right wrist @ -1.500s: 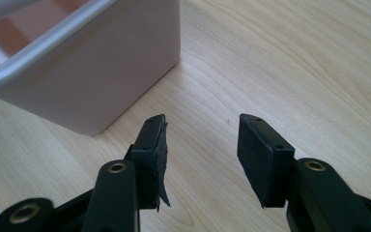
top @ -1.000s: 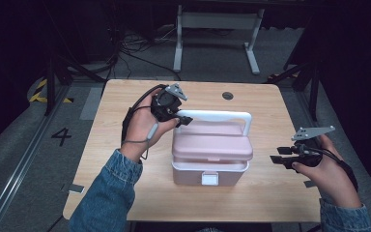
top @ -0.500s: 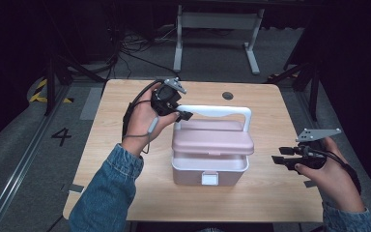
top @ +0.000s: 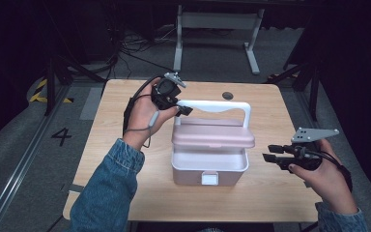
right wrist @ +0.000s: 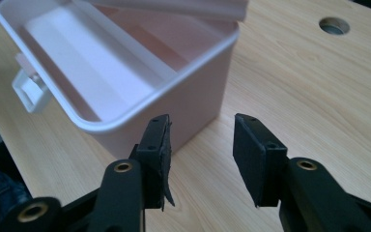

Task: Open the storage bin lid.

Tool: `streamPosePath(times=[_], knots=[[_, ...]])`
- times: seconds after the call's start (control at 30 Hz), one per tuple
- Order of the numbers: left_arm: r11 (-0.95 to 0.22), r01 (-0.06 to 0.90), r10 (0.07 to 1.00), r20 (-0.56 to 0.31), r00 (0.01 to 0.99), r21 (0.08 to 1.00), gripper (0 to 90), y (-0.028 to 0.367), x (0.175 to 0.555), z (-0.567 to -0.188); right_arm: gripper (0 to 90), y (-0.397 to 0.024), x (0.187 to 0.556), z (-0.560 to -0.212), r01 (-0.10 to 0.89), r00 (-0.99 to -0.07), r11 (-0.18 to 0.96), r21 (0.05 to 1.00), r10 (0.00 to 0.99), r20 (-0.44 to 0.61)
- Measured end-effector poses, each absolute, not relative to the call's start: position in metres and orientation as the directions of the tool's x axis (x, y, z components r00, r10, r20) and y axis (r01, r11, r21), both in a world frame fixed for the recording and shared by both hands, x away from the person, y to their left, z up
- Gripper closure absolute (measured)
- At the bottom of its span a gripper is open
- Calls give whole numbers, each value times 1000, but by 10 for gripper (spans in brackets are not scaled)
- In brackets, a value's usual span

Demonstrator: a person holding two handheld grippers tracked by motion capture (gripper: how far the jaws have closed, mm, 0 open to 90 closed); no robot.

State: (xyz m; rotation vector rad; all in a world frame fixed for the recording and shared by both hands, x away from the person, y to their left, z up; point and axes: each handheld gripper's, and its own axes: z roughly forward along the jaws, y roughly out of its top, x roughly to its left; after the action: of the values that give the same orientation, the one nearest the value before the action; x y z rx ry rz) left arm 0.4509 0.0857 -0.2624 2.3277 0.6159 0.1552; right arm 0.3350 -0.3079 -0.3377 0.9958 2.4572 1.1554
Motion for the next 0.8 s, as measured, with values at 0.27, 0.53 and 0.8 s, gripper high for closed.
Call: streamPosePath(times=[0.27, 0.53, 0.8], knots=[[-627, 392, 483, -59, 874, 673, 727, 84, 459, -261, 630, -287, 336, -335, 428, -774, 445, 787, 630, 65], [-618, 399, 486, -71, 871, 677, 726, 85, 462, -261, 778, -279, 343, -339, 359, -817, 370, 857, 569, 97], [-612, 404, 489, -76, 869, 680, 725, 86, 463, -261, 900, -267, 350, -346, 257, -863, 316, 913, 501, 70]])
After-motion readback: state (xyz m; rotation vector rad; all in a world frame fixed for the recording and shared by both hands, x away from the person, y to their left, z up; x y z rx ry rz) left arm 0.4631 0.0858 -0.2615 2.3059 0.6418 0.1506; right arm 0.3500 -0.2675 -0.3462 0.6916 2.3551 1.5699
